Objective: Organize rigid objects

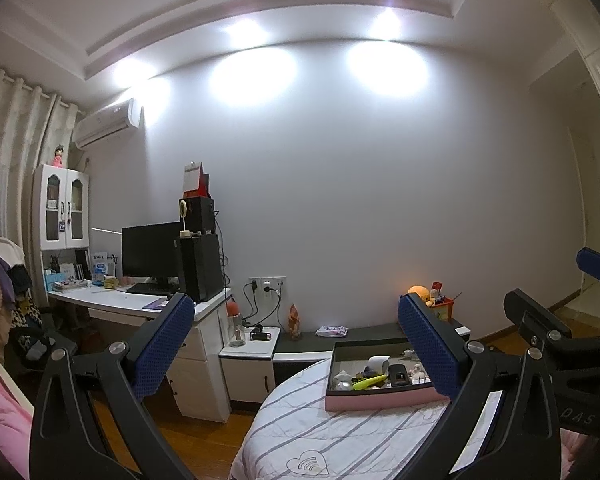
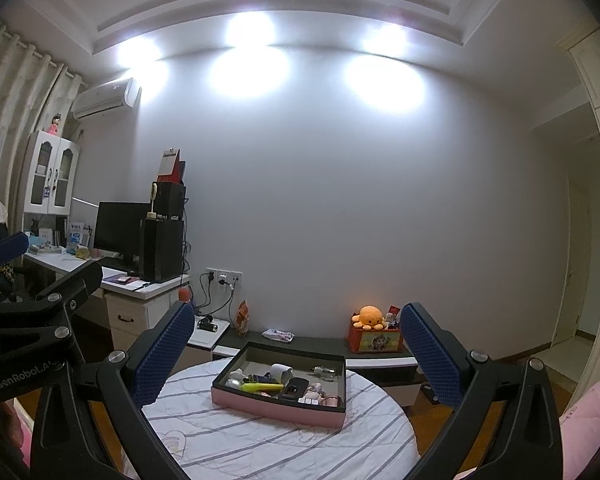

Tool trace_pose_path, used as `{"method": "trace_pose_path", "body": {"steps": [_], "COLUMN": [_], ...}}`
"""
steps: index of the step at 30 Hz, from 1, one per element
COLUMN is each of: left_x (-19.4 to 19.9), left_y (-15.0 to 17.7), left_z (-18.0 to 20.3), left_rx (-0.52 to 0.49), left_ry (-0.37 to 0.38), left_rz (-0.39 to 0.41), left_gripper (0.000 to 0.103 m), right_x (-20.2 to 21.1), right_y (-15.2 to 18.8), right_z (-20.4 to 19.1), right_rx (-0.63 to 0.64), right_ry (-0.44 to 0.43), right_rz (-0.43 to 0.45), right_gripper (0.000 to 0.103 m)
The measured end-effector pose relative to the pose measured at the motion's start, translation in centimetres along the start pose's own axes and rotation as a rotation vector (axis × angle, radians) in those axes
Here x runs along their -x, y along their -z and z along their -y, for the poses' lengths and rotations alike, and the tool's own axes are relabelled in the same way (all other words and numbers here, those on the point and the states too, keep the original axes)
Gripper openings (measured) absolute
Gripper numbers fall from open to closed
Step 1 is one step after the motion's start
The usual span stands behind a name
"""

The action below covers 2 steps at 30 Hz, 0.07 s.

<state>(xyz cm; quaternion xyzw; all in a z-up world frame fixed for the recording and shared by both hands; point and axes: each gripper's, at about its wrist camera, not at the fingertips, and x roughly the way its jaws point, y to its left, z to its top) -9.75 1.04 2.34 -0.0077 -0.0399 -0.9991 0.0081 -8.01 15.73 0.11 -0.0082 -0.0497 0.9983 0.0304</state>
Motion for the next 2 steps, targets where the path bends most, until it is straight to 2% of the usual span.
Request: {"method": "trace_pose_path", "body": {"steps": [2], "left_x": [-0.24], "left_y": [0.02], "left_z": [0.27], "left_rx": [-0.004], "left_ry": [-0.002], "left_rz": [-0.003], "left_gripper": [0.103], "right_x": [-0.26], "right_y": [0.09], "right_z": [0.20], "right_rx": [-0.005], "right_ry": [-0.003], "right_rz": [-0.006], "right_gripper": [0.103]}}
